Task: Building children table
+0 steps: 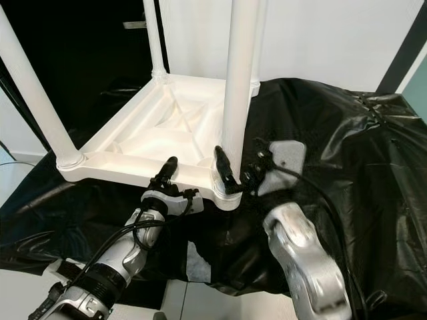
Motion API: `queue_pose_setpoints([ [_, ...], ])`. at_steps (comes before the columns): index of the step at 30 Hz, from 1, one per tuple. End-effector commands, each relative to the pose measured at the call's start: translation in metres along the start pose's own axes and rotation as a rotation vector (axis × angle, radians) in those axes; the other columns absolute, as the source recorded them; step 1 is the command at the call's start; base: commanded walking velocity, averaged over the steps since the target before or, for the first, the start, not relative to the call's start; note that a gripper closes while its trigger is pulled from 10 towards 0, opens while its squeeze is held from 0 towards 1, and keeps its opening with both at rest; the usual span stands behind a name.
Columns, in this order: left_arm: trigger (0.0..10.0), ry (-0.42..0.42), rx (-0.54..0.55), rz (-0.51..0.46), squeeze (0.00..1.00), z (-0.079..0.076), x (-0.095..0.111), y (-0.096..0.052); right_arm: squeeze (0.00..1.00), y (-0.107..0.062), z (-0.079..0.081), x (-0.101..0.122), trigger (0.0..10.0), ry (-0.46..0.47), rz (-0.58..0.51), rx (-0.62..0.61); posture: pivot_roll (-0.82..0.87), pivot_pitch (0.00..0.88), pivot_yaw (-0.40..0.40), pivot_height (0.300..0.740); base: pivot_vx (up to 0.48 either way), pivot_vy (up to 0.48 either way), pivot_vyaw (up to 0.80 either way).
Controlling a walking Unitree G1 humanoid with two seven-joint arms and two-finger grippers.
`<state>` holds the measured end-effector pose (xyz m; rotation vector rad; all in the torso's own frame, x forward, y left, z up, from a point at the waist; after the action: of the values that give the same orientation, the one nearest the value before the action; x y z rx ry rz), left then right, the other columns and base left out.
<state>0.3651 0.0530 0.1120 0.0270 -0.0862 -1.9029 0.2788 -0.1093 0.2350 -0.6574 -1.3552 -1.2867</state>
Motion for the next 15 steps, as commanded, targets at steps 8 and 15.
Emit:
queue_pose_setpoints([
  [8,10.0,-0.244,0.427,0.059,0.0,0.091,-0.013,0.006,0.0,-0.046,-0.031,0.006,10.0,0.052,0.045,0.011,-0.09,0.015,0.073,0.74,0.0,0.0,0.0],
  [15,10.0,-0.431,0.516,0.054,0.0,0.139,-0.017,0.012,0.0,-0.073,-0.068,0.008,10.0,0.043,0.085,-0.004,-0.11,0.017,0.093,0.74,0.0,0.0,0.0],
])
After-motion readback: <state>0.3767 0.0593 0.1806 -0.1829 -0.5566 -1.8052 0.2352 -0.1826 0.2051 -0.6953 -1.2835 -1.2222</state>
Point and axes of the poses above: a point about 5 cm out from each wrist's last joint towards the gripper, its own y axis pointing out of the wrist towards the gripper, its own x axis along the axis of the wrist's last joint, z = x × y, the point moved 5 cm from there along y, pointing out of the wrist towards the gripper, and after that the axes turned 8 degrees about y, right-handed, at the moved point
